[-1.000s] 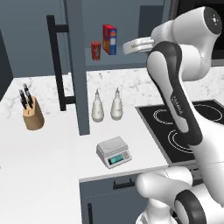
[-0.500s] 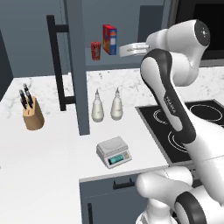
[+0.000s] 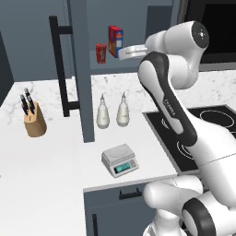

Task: Pick the yogurt and place it on the digital scale for weighing, and close the cabinet.

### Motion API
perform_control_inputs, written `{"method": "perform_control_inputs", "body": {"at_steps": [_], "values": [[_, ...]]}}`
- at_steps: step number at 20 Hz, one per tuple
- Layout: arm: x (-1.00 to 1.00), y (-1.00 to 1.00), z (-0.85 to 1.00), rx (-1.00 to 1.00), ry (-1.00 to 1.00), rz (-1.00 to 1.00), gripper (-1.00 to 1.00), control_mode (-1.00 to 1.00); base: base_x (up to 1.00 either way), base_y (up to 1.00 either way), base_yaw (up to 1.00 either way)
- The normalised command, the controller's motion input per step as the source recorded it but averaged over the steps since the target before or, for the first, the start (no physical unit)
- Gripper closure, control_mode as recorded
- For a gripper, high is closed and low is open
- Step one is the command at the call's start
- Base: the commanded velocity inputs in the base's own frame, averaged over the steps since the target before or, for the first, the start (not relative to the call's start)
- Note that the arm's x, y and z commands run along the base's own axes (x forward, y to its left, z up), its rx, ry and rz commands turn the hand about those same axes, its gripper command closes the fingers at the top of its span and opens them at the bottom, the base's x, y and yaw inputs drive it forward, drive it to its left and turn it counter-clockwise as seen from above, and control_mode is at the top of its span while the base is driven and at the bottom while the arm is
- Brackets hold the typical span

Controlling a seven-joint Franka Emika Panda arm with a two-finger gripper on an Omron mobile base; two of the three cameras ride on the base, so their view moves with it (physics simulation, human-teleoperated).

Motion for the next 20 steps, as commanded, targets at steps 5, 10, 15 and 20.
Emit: {"method": "perform_control_inputs", "body": {"at_steps": [5,10,15,20], "values": [[0.21,0.0,0.02,0.0,0.0,0.0,-1.0,-1.0,0.0,0.0,0.0],[0.24,0.0,0.25,0.0,-0.01,0.0,-1.0,-1.0,0.0,0.0,0.0],[0.46,0.0,0.05,-0.01,0.0,0.0,-1.0,-1.0,0.0,0.0,0.0],[0.59,0.0,0.0,0.0,0.0,0.0,-1.0,-1.0,0.0,0.0,0.0]]}}
